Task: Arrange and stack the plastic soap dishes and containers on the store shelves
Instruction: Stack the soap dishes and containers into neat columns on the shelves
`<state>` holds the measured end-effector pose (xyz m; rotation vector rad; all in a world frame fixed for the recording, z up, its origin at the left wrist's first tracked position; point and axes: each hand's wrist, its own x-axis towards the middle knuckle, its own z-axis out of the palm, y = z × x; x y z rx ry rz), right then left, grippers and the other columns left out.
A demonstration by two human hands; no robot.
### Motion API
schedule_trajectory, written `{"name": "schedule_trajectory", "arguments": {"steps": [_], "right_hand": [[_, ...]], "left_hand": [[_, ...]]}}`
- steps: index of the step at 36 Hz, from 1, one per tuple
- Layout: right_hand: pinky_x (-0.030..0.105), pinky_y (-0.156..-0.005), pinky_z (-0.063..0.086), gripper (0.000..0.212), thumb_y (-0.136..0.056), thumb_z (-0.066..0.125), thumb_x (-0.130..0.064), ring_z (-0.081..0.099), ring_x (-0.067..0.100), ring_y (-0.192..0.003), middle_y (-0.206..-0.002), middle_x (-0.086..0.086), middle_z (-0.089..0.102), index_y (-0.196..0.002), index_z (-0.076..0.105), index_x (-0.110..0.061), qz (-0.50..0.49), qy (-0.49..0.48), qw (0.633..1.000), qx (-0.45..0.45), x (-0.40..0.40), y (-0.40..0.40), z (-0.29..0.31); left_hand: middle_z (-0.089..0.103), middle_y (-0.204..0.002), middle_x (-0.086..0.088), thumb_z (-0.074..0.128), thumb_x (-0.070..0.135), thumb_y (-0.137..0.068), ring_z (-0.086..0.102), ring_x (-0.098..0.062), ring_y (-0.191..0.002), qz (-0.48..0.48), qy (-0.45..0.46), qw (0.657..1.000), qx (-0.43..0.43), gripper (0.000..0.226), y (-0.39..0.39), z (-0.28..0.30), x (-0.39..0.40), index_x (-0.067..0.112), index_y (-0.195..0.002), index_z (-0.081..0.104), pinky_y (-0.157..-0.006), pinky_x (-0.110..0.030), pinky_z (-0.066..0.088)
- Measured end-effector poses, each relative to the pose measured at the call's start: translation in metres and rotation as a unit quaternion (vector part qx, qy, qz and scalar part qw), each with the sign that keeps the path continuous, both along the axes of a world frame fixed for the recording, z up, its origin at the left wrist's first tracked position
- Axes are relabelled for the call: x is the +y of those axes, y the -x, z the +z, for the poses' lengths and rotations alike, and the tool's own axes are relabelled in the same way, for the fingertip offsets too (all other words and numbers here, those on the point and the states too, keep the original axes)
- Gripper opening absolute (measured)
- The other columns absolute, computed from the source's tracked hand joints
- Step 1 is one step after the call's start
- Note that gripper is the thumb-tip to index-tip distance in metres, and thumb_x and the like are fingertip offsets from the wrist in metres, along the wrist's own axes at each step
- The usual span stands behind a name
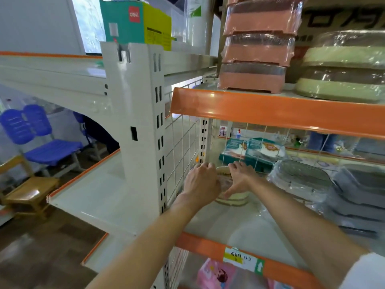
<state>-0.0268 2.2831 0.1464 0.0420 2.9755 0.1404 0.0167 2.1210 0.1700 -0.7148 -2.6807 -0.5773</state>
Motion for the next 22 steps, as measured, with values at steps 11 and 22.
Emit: {"name": "schedule_trajectory", "arguments": {"steps": [11,22], "right_hand": [[0.038,-0.111,0.024,0.116,-0.061,0.069,-0.073,0.023,0.027,-0.132,-0.144,0.009,0.024,-0.144,0.022,-0.008,0.081,0.037,0.995,0.044,-0.023,-0.065,0.007],[0.035,-0.115,0.021,0.116,-0.059,0.073,-0.071,0.022,0.020,-0.136,-0.148,0.003,0.025,-0.147,0.023,-0.013,0.066,0.082,0.994,0.022,0.003,-0.144,0.007]], "left_hand": [[0.056,-0.115,-0.013,0.043,0.005,-0.090,0.056,-0.026,-0.101,0.000,-0.064,0.998,-0.028,0.033,0.008,0.003,0.004,0.001,-0.121,0.054,-0.083,-0.035,0.051],[0.061,-0.106,-0.013,0.045,0.009,-0.096,0.061,-0.024,-0.089,-0.059,0.032,0.992,-0.105,0.012,0.032,-0.028,0.024,0.001,-0.096,0.054,-0.070,-0.027,0.052]]}}
